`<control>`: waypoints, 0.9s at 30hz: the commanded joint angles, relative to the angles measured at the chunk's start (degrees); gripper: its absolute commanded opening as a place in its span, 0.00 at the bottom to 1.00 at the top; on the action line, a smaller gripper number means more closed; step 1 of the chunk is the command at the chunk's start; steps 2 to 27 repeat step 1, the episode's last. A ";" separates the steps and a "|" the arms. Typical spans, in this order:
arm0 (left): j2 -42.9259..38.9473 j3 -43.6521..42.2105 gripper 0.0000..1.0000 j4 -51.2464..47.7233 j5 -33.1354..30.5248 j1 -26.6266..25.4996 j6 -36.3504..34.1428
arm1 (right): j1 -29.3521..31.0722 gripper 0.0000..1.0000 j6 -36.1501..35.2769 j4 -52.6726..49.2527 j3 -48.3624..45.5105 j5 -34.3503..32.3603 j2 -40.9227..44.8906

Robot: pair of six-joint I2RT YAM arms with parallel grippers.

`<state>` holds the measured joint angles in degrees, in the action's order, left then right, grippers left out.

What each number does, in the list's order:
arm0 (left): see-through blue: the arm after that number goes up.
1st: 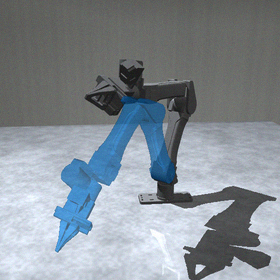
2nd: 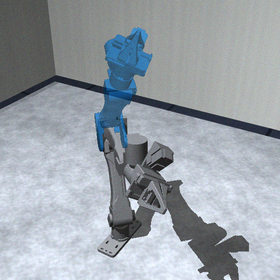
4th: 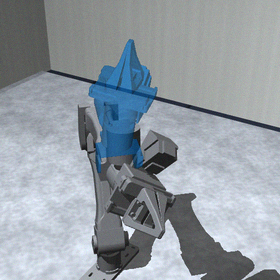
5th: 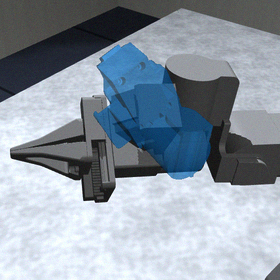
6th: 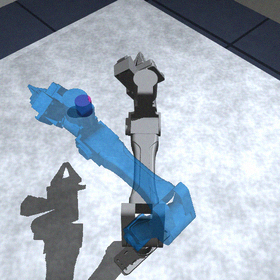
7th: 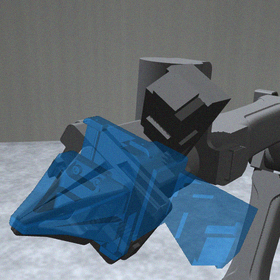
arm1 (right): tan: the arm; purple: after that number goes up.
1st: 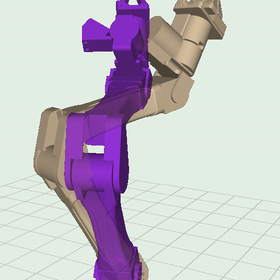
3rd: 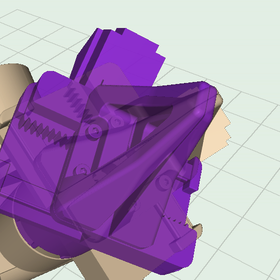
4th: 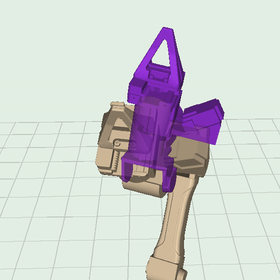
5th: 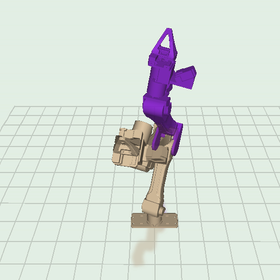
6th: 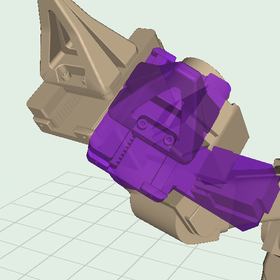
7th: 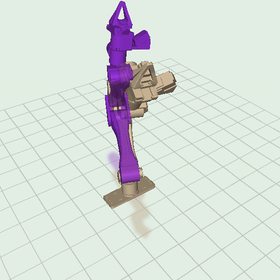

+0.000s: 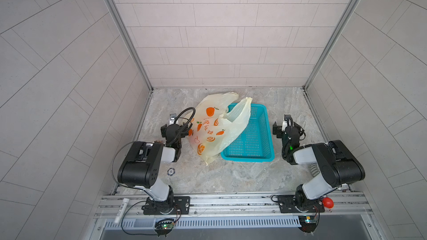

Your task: Place the fruits into the plastic bag

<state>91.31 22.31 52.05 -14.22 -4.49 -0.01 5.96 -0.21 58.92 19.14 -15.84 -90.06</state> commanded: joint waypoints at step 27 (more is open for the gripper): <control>-0.51 0.36 1.00 0.57 0.67 0.08 0.03 | -0.09 0.99 -0.96 0.84 -0.20 0.06 -0.59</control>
